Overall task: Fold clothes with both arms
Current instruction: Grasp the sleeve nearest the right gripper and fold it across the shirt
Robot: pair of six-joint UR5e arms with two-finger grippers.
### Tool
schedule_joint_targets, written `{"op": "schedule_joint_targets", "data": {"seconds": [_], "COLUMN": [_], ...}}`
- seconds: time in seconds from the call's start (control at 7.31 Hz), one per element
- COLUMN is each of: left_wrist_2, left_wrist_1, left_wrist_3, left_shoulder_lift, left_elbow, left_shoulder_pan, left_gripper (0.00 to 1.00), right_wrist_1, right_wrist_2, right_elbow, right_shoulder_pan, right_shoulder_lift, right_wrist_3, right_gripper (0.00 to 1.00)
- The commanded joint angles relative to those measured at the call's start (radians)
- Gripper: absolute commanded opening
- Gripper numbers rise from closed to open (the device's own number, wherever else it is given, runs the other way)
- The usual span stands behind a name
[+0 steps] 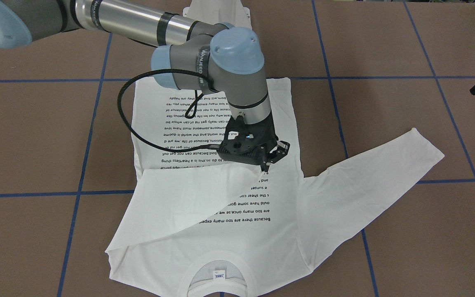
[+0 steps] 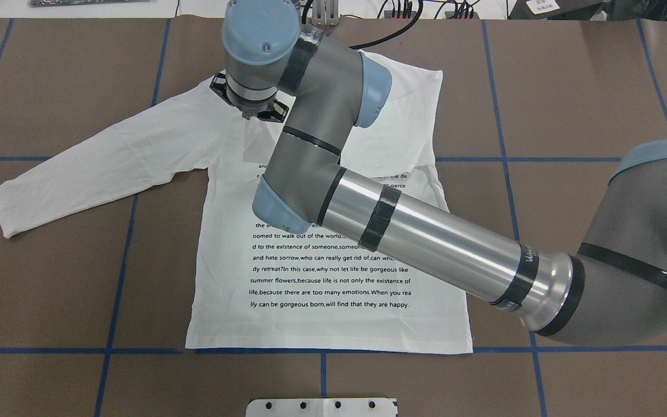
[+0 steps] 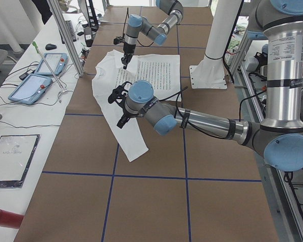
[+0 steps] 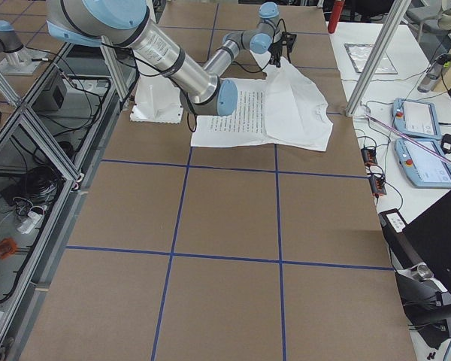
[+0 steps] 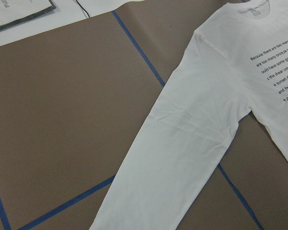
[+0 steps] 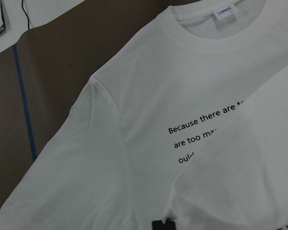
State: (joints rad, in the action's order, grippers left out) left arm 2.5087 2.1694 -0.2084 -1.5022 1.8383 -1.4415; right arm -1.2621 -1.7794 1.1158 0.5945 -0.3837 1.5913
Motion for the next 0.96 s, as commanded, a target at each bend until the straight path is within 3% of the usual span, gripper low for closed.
{"op": "schedule_joint_targets", "data": {"seconds": [0.0,0.27,0.41,0.55,0.68,0.82], "left_wrist_2": [-0.001,-0.001,-0.001,-0.001,-0.007,-0.008], "left_wrist_1": [0.000,0.000,0.001,0.000,0.000,0.003], "left_wrist_3": [-0.119,-0.126,-0.124,-0.124,-0.124,-0.126], "left_shoulder_lift": [-0.012,-0.027,-0.059,-0.076,-0.104,-0.130], "left_elbow": [0.001,-0.057,-0.114,-0.140,-0.177,-0.239], "left_shoulder_pan": [0.006,0.009,0.010,0.012,0.013,0.013], "left_gripper": [1.00,1.00,1.00,1.00,1.00,1.00], "right_wrist_1": [0.076,0.104,0.105,0.106,0.106,0.106], "right_wrist_2": [0.038,0.064,0.066,0.098,0.133,0.133], "right_elbow": [-0.082,-0.106,-0.105,-0.105,-0.106,-0.106], "right_shoulder_pan": [-0.041,-0.050,-0.064,-0.091,-0.113,-0.116], "right_shoulder_lift": [0.040,0.040,0.045,0.055,0.065,0.071], "right_wrist_3": [-0.004,-0.002,-0.002,-0.002,-0.002,-0.001], "right_gripper": [0.00,0.00,0.07,0.33,0.74,0.95]}}
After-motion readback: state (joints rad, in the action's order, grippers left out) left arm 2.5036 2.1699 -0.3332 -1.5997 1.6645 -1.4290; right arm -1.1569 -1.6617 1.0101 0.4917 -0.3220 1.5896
